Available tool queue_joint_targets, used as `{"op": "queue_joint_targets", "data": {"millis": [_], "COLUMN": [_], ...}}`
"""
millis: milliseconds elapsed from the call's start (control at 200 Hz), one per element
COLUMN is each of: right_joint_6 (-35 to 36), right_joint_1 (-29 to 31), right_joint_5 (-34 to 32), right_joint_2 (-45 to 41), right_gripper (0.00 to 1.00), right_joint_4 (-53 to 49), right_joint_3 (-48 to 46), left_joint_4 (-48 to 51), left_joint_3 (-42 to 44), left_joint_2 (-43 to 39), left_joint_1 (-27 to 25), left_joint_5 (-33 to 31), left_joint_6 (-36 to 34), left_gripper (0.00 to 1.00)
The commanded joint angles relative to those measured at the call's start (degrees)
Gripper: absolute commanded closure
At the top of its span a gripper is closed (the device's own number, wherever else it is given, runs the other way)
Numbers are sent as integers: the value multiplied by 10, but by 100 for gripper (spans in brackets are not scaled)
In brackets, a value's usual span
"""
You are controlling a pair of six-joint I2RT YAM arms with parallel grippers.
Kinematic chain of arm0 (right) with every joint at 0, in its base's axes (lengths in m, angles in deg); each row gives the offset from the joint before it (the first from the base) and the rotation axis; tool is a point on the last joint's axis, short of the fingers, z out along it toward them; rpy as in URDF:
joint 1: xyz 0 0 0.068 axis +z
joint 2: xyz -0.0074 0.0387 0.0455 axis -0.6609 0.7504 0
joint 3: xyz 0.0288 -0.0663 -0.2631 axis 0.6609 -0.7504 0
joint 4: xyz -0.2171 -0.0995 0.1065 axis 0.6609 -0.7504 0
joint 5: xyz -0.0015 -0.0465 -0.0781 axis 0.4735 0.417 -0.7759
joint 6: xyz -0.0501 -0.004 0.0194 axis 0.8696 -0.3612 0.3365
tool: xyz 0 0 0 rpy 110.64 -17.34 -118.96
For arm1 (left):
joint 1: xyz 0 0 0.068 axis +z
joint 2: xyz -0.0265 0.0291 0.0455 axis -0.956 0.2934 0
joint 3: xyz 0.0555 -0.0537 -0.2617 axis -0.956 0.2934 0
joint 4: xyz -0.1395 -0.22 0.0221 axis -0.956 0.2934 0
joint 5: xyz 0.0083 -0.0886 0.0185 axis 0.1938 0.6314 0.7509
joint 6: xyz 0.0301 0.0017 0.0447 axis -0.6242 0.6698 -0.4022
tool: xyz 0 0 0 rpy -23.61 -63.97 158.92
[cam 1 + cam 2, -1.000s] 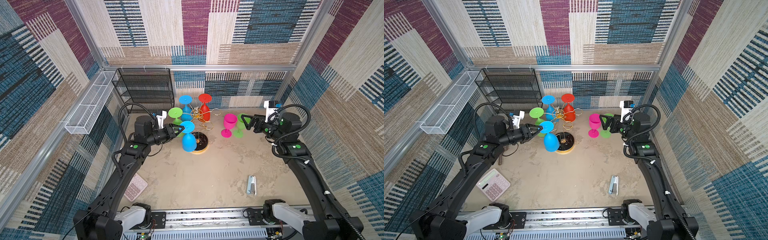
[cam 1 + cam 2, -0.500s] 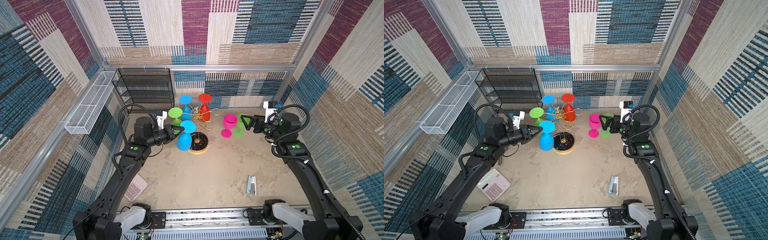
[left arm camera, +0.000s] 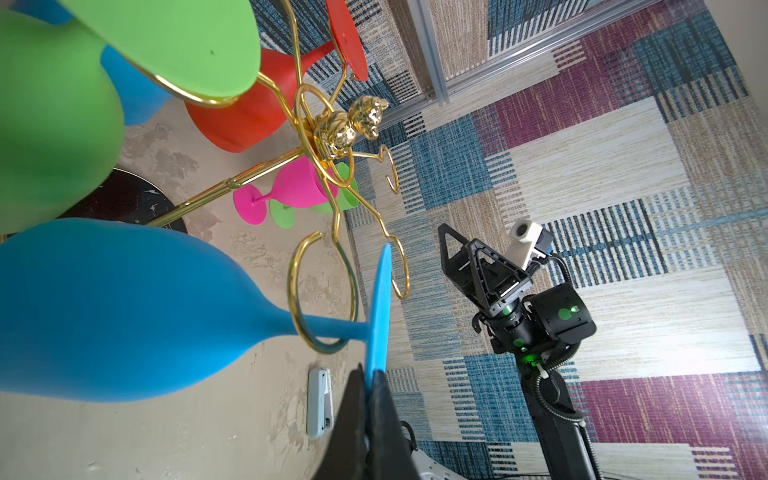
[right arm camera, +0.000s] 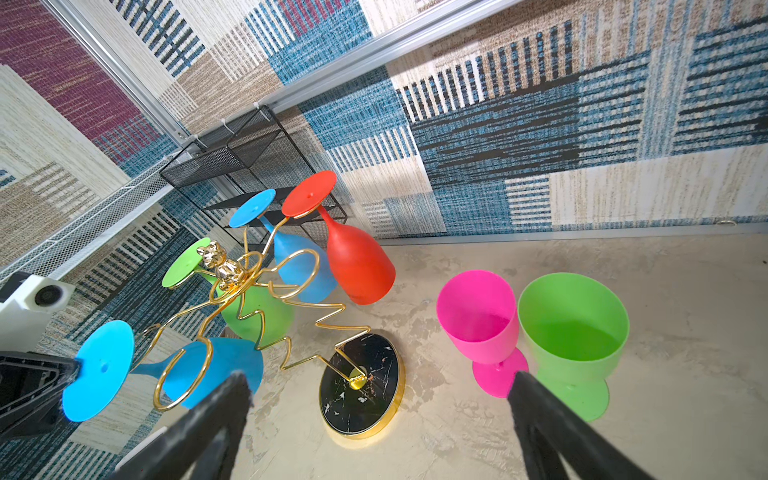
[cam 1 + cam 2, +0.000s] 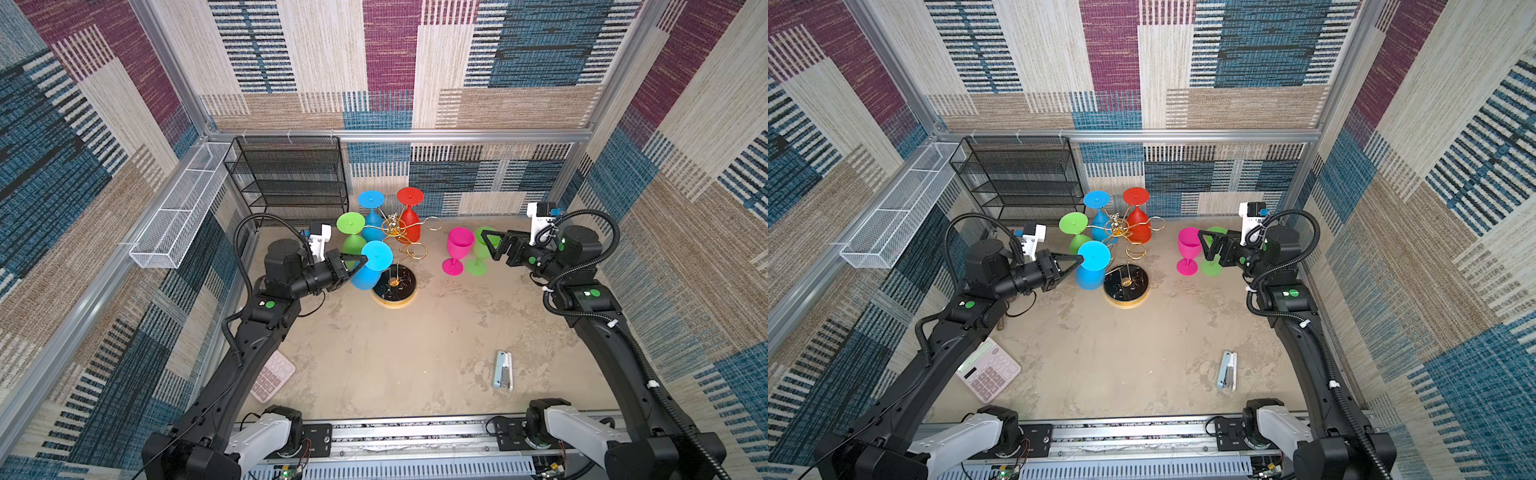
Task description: Take the wine glass off the wine glass rack
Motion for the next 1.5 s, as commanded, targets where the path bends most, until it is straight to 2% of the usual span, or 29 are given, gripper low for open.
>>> {"op": "queue_joint_targets", "data": {"millis": [0, 280, 561, 826, 1157, 1498], "right_joint_6": [-6, -7, -9, -9, -9, -9], "right_joint_1": [1, 1, 1, 1, 1, 1], "right_joint_5": [9, 13, 16, 14, 16, 18], "right_joint_2": [-3, -3, -7, -11, -11, -10], "right_gripper": [1, 1, 1, 1, 1, 1], "right_joint_4": [22, 20, 19, 17, 16, 16], "right_joint_3": [0, 2, 3, 3, 8, 10], "left_joint_4": [-65, -62, -6, -19, 17, 88], "left_joint_3": [4, -4, -30, -34, -61, -102], "left_joint_2": [-6, -14, -10, 8, 25, 48], "left_joint_1": [0, 1, 1, 1, 0, -7], "left_joint_5": [14, 23, 6, 4, -12, -31], "left_joint_6": [41, 67, 33, 35, 7, -30], "left_gripper": [100, 100, 100, 100, 100, 100]}}
